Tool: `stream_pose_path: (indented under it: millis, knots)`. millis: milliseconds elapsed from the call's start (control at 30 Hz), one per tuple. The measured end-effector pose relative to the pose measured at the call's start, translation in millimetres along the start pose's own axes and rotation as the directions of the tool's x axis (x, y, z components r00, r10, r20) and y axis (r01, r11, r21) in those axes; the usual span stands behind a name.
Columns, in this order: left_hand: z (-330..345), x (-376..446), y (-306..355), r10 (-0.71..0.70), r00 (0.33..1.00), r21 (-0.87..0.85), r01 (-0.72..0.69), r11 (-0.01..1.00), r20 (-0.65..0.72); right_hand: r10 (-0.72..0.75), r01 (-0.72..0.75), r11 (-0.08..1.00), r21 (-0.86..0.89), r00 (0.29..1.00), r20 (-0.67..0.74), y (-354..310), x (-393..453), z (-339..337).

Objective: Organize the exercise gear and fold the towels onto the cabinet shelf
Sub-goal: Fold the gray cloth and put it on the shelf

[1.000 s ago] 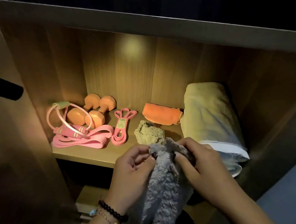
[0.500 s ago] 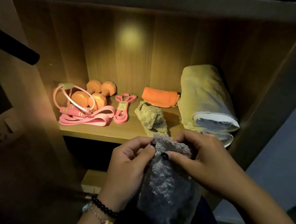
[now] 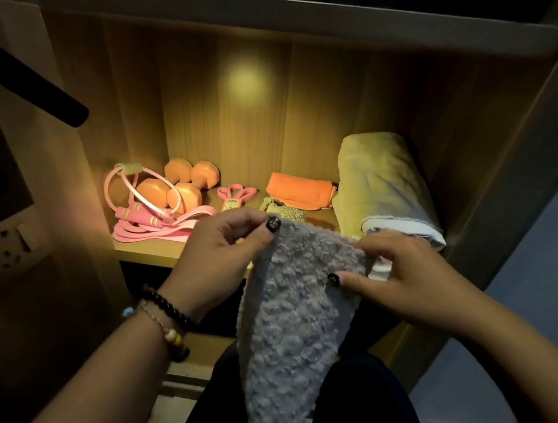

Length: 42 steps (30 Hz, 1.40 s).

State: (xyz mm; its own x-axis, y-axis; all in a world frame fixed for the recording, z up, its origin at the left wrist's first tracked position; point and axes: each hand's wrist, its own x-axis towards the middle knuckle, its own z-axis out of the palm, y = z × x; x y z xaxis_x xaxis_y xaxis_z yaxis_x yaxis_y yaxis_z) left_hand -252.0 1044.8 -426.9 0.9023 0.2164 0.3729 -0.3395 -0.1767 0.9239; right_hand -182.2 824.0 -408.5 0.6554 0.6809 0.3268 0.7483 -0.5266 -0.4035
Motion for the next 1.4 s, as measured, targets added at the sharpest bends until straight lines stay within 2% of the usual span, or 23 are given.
stream_pose_path:
  millis: [67, 167, 300, 400, 467, 533, 600, 667, 833, 967, 1033, 1100, 1167, 1200, 1267, 1333, 1400]
  knots:
    - [-8, 15, 5, 0.038, 0.999, 0.099, -0.039, 0.994, 0.014, 0.006, -0.006, 1.000, 0.012, 0.999, -0.037, 6, 10, -5]
    - [-14, 36, 10, 0.030, 1.000, 0.156, -0.028, 0.987, -0.008, 0.019, -0.022, 0.997, -0.069, 0.999, -0.044, 12, 31, -12]
    - [-25, 67, 10, -0.030, 0.995, 0.238, 0.052, 0.970, -0.094, 0.157, -0.163, 0.966, 0.201, 0.987, 0.045, 14, 62, -25]
    - [-31, 87, 11, -0.071, 0.995, 0.355, 0.090, 0.931, -0.067, 0.240, -0.248, 0.937, 0.244, 0.969, 0.061, 23, 89, -25]
    - [-35, 100, 10, -0.123, 0.988, 0.340, 0.147, 0.929, -0.093, 0.274, -0.271, 0.929, 0.250, 0.962, 0.025, 27, 105, -23]
    - [-40, 111, 10, -0.194, 0.972, 0.238, 0.221, 0.946, -0.132, 0.272, -0.249, 0.931, 0.266, 0.961, -0.053, 27, 119, -23]
    - [-42, 116, 12, -0.223, 0.965, 0.172, 0.244, 0.954, -0.136, 0.269, -0.227, 0.935, 0.273, 0.955, -0.127, 26, 129, -23]
    - [-40, 116, 14, -0.217, 0.967, 0.173, 0.238, 0.956, -0.133, 0.263, -0.215, 0.934, 0.286, 0.955, -0.140, 22, 134, -25]
    - [-44, 107, 12, -0.212, 0.968, 0.186, 0.235, 0.954, -0.133, 0.247, -0.235, 0.941, 0.242, 0.969, -0.020, 12, 130, -38]
    - [-52, 104, 12, -0.224, 0.961, 0.146, 0.248, 0.958, -0.164, 0.289, -0.358, 0.797, 0.486, 0.933, 0.213, 2, 129, -49]
    - [-52, 102, 8, -0.264, 0.949, 0.108, 0.285, 0.953, -0.175, 0.310, -0.395, 0.744, 0.539, 0.919, 0.245, 0, 131, -47]
    - [-48, 100, 1, -0.323, 0.930, 0.052, 0.337, 0.940, -0.174, 0.327, -0.409, 0.746, 0.526, 0.912, 0.246, -1, 132, -40]
    - [-43, 101, -5, -0.342, 0.920, 0.002, 0.349, 0.937, -0.192, 0.346, -0.394, 0.793, 0.465, 0.919, 0.188, 1, 137, -34]
    - [-41, 103, -5, -0.329, 0.919, -0.008, 0.336, 0.942, -0.216, 0.348, -0.360, 0.827, 0.432, 0.931, 0.110, 3, 141, -30]
    - [-38, 109, -1, -0.265, 0.926, -0.022, 0.269, 0.963, -0.269, 0.318, -0.247, 0.897, 0.367, 0.937, -0.146, 6, 152, -25]
    - [-37, 111, 8, -0.197, 0.934, -0.040, 0.194, 0.980, -0.299, 0.264, -0.149, 0.938, 0.312, 0.891, -0.370, 7, 159, -22]
    - [-34, 104, 14, -0.144, 0.938, -0.032, 0.141, 0.990, -0.316, 0.245, -0.085, 0.933, 0.349, 0.862, -0.443, 7, 153, -13]
